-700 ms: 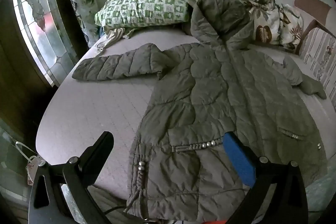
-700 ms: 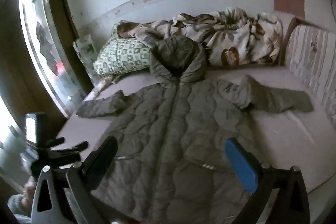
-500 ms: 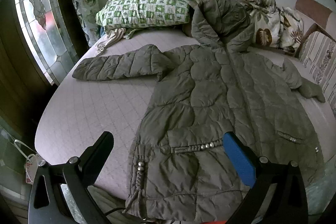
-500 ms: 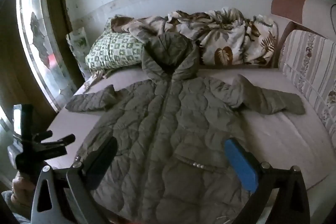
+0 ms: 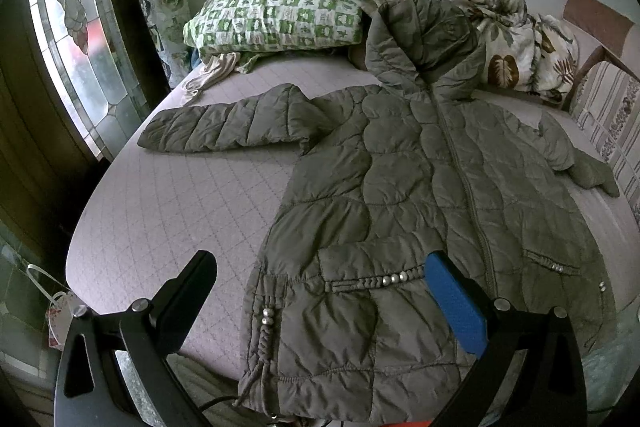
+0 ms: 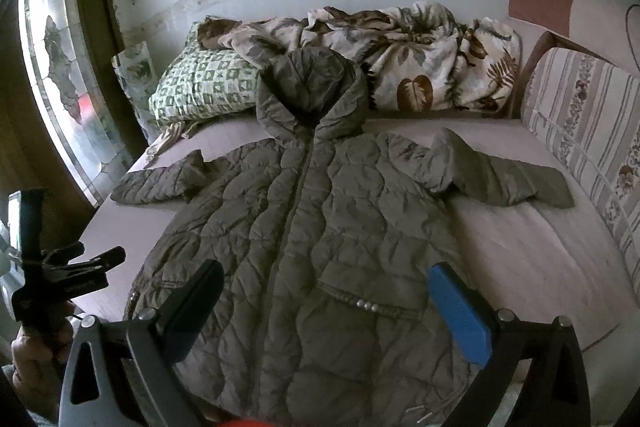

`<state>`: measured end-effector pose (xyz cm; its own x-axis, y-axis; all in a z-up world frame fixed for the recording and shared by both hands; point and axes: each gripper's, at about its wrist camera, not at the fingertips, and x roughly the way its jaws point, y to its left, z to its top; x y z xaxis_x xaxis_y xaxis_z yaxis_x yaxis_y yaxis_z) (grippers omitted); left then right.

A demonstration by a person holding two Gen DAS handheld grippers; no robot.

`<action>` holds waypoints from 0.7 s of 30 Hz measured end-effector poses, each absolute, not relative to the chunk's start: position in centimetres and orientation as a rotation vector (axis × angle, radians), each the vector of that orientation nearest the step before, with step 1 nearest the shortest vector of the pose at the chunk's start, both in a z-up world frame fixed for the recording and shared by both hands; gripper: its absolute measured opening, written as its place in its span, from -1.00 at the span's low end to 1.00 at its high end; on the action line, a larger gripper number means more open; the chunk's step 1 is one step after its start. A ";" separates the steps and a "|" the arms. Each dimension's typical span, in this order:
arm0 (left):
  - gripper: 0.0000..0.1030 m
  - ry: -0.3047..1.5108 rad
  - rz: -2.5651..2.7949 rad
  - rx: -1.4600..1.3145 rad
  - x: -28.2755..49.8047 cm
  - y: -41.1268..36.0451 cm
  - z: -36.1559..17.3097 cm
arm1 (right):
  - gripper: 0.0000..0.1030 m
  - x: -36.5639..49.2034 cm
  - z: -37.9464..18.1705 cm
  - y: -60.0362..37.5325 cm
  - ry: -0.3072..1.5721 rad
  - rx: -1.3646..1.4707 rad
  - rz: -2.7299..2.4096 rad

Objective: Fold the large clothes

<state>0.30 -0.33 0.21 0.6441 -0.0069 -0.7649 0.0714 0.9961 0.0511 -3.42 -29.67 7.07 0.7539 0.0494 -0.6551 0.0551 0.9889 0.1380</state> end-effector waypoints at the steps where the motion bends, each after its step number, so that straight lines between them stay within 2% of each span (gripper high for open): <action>1: 1.00 0.868 -0.044 0.079 0.3 -0.3 0.2 | 1.00 -3.4 7.0 -29.7 0.719 0.153 -0.004; 21: 1.00 0.811 -0.023 0.069 -0.1 0.0 0.4 | 1.00 -3.5 6.7 -29.5 0.722 0.147 -0.005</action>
<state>-0.08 0.03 0.39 0.6884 0.0060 -0.7253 0.0473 0.9975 0.0531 -3.45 -29.52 6.66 0.7512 0.0459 -0.6585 0.0557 0.9896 0.1325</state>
